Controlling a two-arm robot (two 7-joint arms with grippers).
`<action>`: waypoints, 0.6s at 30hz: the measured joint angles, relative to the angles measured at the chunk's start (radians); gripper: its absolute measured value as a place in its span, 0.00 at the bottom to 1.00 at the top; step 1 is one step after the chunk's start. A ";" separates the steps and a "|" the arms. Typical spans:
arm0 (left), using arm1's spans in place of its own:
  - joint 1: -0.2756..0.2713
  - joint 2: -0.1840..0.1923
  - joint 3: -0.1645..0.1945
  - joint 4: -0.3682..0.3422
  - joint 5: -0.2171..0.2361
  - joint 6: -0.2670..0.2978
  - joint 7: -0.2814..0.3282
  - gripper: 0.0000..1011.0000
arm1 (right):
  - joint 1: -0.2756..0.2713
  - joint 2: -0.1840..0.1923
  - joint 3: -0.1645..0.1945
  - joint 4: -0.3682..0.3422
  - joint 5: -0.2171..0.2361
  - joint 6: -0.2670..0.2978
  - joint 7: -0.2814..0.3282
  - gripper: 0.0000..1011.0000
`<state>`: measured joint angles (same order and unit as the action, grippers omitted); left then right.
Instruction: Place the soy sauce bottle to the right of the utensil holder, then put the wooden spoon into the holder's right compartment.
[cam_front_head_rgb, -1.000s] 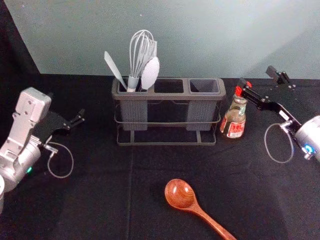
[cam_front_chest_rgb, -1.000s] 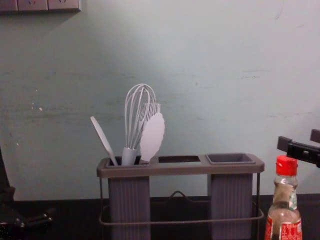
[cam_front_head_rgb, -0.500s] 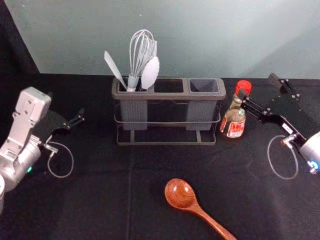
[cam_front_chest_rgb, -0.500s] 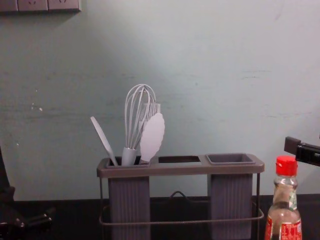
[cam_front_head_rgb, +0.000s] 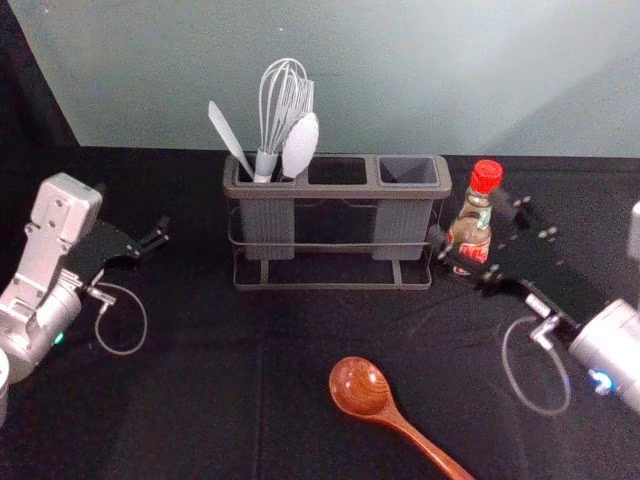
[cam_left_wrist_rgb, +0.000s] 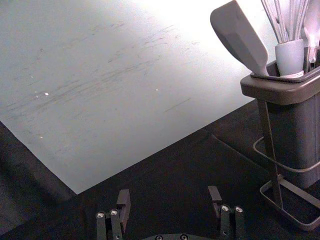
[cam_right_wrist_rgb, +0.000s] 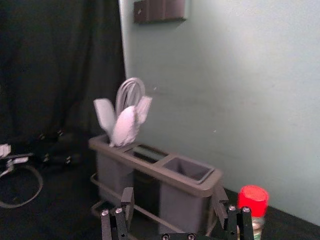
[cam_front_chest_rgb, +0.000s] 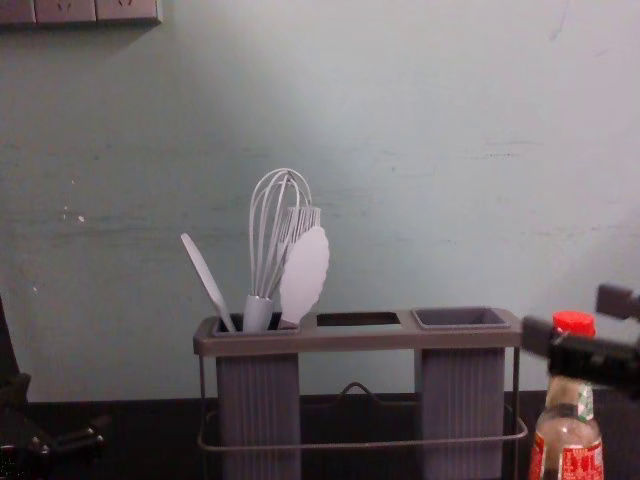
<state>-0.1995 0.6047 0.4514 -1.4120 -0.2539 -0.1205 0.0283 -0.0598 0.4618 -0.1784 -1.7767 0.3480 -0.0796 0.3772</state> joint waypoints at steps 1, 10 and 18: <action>0.000 0.000 0.000 0.000 0.000 0.000 0.000 1.00 | -0.008 0.003 -0.012 -0.016 -0.014 0.016 -0.007 0.99; 0.000 0.000 0.000 0.000 0.000 0.000 0.000 1.00 | -0.039 0.001 -0.075 -0.080 -0.074 0.141 -0.045 0.99; 0.000 0.000 0.000 0.000 0.000 0.000 0.000 1.00 | -0.055 -0.002 -0.108 -0.103 -0.089 0.218 -0.053 0.99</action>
<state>-0.1995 0.6047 0.4514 -1.4120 -0.2539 -0.1205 0.0283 -0.1143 0.4597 -0.2863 -1.8795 0.2590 0.1384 0.3243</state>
